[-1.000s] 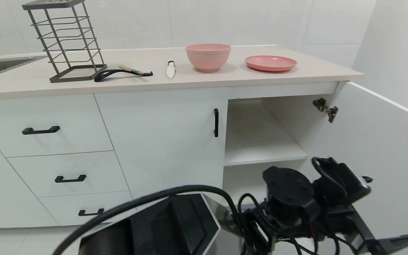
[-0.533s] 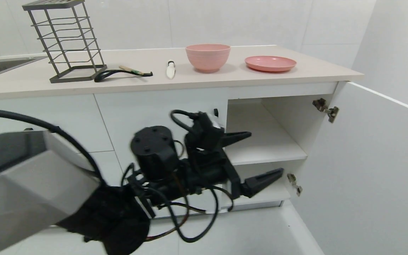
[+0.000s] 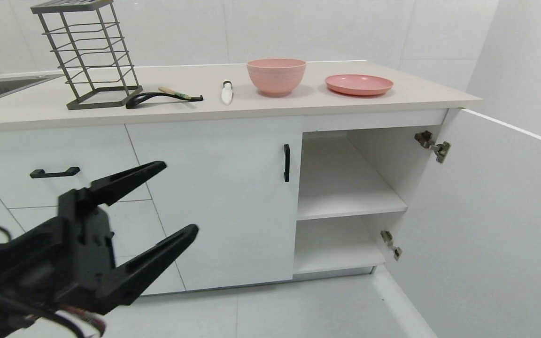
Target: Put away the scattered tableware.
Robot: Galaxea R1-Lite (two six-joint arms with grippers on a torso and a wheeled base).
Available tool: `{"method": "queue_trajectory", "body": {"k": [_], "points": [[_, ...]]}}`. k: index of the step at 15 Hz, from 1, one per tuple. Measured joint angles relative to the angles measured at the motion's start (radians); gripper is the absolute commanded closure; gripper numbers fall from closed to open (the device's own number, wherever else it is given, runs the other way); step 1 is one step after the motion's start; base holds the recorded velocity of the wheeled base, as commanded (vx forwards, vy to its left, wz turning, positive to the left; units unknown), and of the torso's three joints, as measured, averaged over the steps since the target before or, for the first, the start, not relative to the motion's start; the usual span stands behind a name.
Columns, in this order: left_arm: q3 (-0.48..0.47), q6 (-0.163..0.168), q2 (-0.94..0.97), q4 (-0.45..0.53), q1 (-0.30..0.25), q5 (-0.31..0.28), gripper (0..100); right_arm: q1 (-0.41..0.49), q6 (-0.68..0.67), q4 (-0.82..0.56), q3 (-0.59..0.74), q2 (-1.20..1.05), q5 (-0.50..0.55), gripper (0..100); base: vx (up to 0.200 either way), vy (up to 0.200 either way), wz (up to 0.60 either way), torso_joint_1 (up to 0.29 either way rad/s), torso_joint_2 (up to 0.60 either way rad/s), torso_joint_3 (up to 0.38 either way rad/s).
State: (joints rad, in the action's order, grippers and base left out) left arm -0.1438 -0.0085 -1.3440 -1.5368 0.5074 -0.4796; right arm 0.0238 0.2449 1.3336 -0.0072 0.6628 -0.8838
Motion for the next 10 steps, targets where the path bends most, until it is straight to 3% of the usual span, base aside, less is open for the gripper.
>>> {"method": "queue_trajectory", "body": {"k": [3, 6, 9, 10], "points": [[0.1, -0.004, 0.227, 0.079, -0.101, 0.001, 0, -0.009, 0.0, -0.22, 0.003, -0.14, 0.004, 0, 0.0, 0.0, 0.0, 0.0, 0.0, 0.0], [0.13, -0.005, 0.48, 0.292, -0.208, 0.0, 0, -0.011, 0.0, -0.459, 0.0, -0.308, 0.005, 0, 0.0, 0.0, 0.0, 0.0, 0.0, 0.0], [0.123, -0.022, 0.805, 0.67, -0.299, -0.007, 0, -0.02, 0.001, -0.791, -0.011, -0.504, 0.006, 0, 0.0, 0.0, 0.0, 0.0, 0.0, 0.0], [0.113, -0.034, 0.924, 0.824, -0.327, -0.007, 0, -0.022, 0.001, -0.84, -0.014, -0.552, 0.007, 0, 0.0, 0.0, 0.0, 0.0, 0.0, 0.0]]}}
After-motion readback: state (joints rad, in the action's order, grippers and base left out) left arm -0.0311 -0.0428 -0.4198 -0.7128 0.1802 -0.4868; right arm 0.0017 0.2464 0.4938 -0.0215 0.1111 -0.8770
